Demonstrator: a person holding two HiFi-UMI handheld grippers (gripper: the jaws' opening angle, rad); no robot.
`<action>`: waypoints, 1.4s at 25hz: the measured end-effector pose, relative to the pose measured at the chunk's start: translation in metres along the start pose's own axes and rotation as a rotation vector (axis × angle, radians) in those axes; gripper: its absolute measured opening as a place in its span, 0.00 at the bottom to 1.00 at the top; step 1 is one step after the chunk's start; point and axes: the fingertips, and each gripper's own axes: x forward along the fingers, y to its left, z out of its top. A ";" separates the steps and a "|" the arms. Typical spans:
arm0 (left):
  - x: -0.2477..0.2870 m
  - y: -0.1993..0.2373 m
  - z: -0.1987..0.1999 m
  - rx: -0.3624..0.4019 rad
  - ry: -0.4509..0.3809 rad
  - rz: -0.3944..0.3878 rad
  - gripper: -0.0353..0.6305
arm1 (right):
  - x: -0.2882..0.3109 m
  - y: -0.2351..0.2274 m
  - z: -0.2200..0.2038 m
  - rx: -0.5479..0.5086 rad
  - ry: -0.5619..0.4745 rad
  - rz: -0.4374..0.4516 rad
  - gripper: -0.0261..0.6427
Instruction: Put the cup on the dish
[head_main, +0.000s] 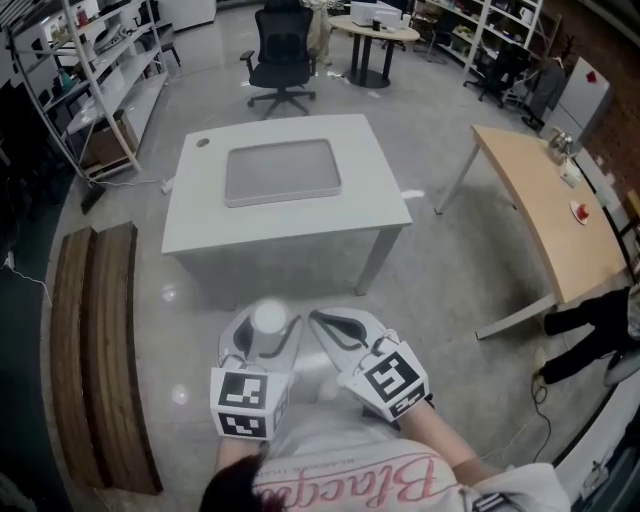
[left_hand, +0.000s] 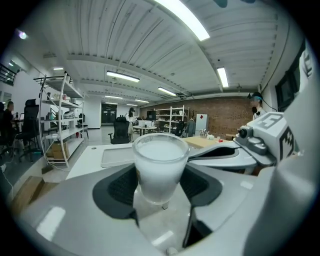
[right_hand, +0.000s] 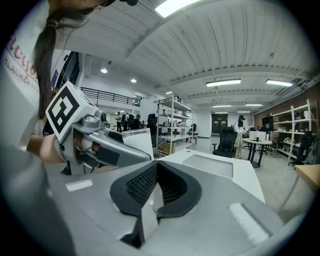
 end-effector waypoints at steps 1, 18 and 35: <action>0.004 0.000 0.002 -0.009 -0.008 0.006 0.44 | 0.000 -0.004 0.000 -0.002 0.000 0.007 0.04; 0.061 0.020 0.021 -0.042 0.020 -0.011 0.44 | 0.038 -0.053 -0.001 0.055 -0.001 0.038 0.04; 0.190 0.096 0.047 -0.034 0.061 -0.060 0.44 | 0.134 -0.156 0.019 0.052 0.033 0.014 0.04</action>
